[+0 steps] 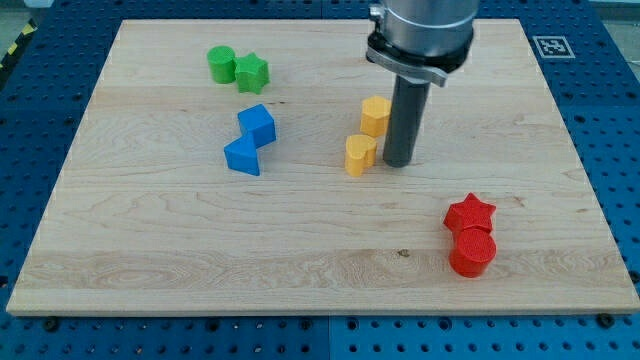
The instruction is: Move yellow heart right a bit
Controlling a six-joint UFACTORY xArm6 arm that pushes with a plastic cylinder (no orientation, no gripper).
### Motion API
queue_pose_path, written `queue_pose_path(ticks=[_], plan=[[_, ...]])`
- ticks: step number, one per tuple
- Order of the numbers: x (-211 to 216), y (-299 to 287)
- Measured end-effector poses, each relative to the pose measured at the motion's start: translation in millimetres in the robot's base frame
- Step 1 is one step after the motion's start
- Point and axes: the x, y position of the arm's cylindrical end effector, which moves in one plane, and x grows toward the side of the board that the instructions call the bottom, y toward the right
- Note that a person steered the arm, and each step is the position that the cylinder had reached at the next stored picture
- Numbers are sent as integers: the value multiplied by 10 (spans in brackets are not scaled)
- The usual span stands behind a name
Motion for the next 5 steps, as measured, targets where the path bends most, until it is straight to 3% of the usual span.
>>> queue_pose_path(ticks=[1, 2, 3, 4, 5], plan=[[368, -118], [444, -882], [244, -1408], [-57, -1408], [-68, -1327]])
